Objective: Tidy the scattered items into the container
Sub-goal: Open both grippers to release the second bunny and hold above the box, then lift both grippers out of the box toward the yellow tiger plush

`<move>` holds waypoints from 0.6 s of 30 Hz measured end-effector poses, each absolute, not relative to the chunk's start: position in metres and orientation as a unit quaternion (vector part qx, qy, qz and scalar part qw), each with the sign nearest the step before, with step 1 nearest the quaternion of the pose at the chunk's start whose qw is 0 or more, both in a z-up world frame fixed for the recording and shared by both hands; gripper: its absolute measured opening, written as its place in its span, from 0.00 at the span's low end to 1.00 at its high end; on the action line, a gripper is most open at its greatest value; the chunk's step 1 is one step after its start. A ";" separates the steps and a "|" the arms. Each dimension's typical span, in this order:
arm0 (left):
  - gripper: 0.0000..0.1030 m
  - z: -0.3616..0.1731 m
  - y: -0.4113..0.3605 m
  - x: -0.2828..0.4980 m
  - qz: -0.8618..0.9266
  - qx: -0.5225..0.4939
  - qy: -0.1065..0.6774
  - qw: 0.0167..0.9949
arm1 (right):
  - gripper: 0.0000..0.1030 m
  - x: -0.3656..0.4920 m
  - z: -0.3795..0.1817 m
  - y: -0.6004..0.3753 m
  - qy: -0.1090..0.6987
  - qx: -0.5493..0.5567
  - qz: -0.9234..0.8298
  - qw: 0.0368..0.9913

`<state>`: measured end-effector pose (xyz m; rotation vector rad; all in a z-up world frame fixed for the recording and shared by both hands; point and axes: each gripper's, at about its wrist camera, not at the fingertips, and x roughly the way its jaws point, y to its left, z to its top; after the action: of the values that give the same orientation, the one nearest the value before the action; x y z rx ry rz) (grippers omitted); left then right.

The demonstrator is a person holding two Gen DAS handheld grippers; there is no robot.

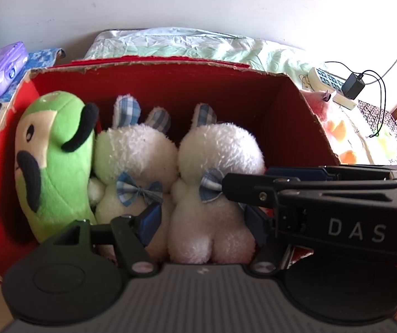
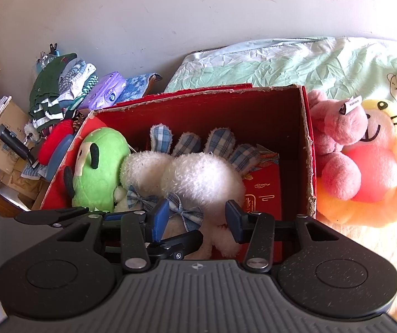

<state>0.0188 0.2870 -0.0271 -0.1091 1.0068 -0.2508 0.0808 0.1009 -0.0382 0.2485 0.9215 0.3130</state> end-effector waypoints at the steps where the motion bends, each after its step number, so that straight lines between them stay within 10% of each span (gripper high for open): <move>1: 0.68 -0.027 0.287 0.018 -0.119 -0.051 0.480 0.868 | 0.47 0.080 -0.039 0.102 0.440 0.114 0.150 0.878; 18: 0.78 -0.028 0.290 0.008 -0.106 -0.044 0.470 0.875 | 0.48 0.072 -0.041 0.105 0.422 0.103 0.157 0.887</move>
<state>0.0084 0.2897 -0.0281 -0.0913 0.9817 -0.2218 0.0723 0.1049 -0.0407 0.2145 0.8773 0.3268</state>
